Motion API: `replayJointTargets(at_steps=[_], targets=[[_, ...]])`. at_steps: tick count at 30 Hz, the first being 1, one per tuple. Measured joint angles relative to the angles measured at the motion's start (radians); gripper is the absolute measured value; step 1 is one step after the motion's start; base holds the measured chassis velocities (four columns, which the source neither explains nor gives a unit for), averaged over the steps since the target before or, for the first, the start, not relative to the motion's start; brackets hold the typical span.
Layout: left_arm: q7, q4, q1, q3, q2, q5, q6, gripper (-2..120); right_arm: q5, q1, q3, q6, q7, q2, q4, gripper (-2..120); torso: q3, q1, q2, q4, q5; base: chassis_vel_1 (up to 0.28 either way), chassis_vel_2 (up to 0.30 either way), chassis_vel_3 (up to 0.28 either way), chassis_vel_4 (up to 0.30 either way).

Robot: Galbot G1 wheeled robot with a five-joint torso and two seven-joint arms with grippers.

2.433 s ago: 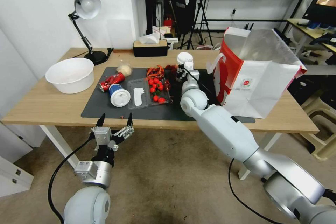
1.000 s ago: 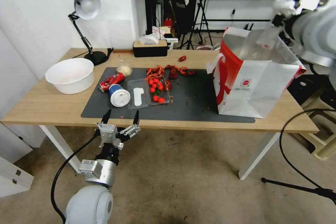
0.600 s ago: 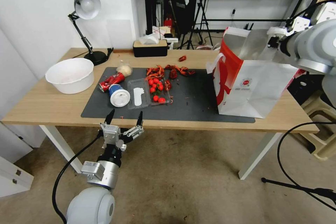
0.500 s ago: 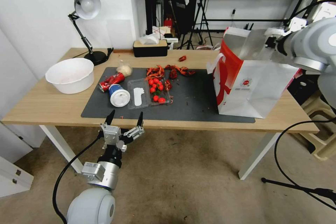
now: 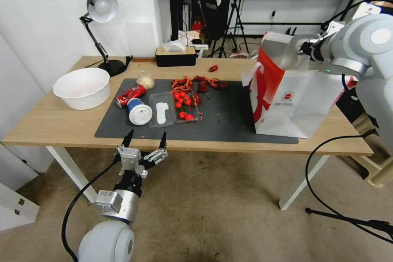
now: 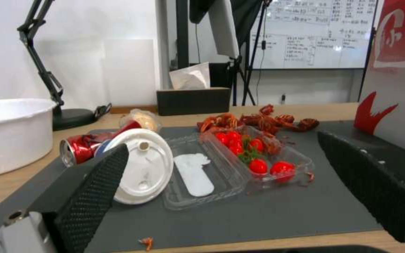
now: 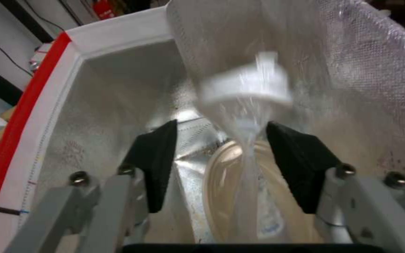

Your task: Pick up the trash from the table and place it into the takeout bag.

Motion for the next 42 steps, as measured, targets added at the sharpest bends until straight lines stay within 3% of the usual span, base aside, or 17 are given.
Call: replayJointTargets(at_steps=[11, 17, 19, 20, 22, 23, 25, 26, 27, 29, 33, 35, 40, 42], targets=[[0.003, 0.014, -0.007, 0.003, -0.006, 0.006, 0.003, 100, -0.029, -0.001, 0.007, 0.008, -0.034, 0.003, 0.015, 96, 0.0, 0.0, 0.0, 0.0, 0.0002, 0.0, 0.0, 0.0, 0.0], [0.003, 0.017, -0.01, 0.001, -0.004, 0.006, 0.004, 100, -0.116, -0.017, 0.041, 0.045, -0.159, -0.034, 0.115, 100, 0.0, 0.0, 0.0, 0.0, 0.0, 0.0, 0.0, 0.0, 0.0], [0.003, 0.017, -0.011, -0.003, 0.001, 0.006, 0.006, 100, -0.269, -0.091, 0.103, 0.097, -0.354, -0.102, 0.237, 100, 0.0, 0.0, 0.0, 0.0002, -0.0002, 0.0, 0.0, 0.0, 0.0], [0.003, 0.017, -0.011, -0.003, 0.001, 0.006, 0.006, 100, -0.269, -0.091, 0.103, 0.097, -0.354, -0.102, 0.237, 100, 0.0, 0.0, 0.0, 0.0002, -0.0002, 0.0, 0.0, 0.0, 0.0], [0.003, 0.017, -0.011, -0.003, 0.003, 0.006, 0.008, 100, -0.477, -0.268, 0.187, 0.199, -0.577, -0.184, 0.35, 100, 0.0, 0.0, 0.0, -0.0003, 0.0003, 0.0, 0.0, 0.0, 0.0], [0.003, 0.017, -0.011, -0.003, 0.003, 0.006, 0.008, 100, -0.477, -0.268, 0.187, 0.199, -0.577, -0.184, 0.35, 100, 0.0, 0.0, 0.0, -0.0003, 0.0003, 0.0, 0.0, 0.0, 0.0], [0.003, 0.015, -0.009, -0.002, 0.003, 0.007, 0.008, 100, -0.726, -0.447, 0.257, 0.327, -0.75, -0.236, 0.425, 100, 0.0, 0.0, 0.0, -0.0002, 0.0002, 0.0, 0.0, 0.0, 0.0], [0.003, 0.015, -0.009, -0.002, 0.003, 0.007, 0.008, 100, -0.726, -0.447, 0.257, 0.327, -0.75, -0.236, 0.425, 100, 0.0, 0.0, 0.0, -0.0002, 0.0002, 0.0, 0.0, 0.0, 0.0], [0.004, 0.015, -0.008, -0.001, 0.002, 0.009, 0.008, 100, -0.848, -0.548, 0.285, 0.396, -0.804, -0.239, 0.472, 100, 0.0, 0.0, 0.0, -0.0004, -0.0001, 0.0, 0.0, 0.0, 0.0], [0.004, 0.011, 0.002, -0.003, -0.005, 0.014, 0.005, 100, -0.943, -0.622, 0.284, 0.44, -0.817, -0.21, 0.52, 100, 0.0, 0.0, 0.0, -0.0005, 0.0001, 0.0, 0.0, 0.0, 0.0], [0.003, -0.002, 0.021, -0.013, -0.016, 0.02, -0.004, 100, -1.052, -0.688, 0.264, 0.473, -0.833, -0.162, 0.551, 100, 0.0, 0.0, 0.0, 0.0007, 0.0001, 0.0, 0.0, 0.0, 0.0], [0.002, -0.009, 0.027, -0.015, -0.018, 0.023, -0.007, 100, -1.18, -0.766, 0.265, 0.513, -0.869, -0.134, 0.555, 100, 0.0, 0.0, 0.0, 0.0002, -0.0001, 0.0, 0.0, 0.0, 0.0], [0.002, -0.012, 0.034, -0.018, -0.019, 0.024, -0.01, 100, -1.264, -0.847, 0.271, 0.549, -0.892, -0.104, 0.566, 100, 0.0, 0.0, 0.0, 0.0, 0.0002, 0.0, 0.0, 0.0, 0.0], [0.001, -0.012, 0.039, -0.019, -0.023, 0.024, -0.015, 100, -1.372, -0.935, 0.276, 0.608, -0.929, -0.067, 0.57, 100, 0.0, 0.0, 0.0, 0.0, -0.0003, 0.0, 0.0, 0.0, 0.0]])
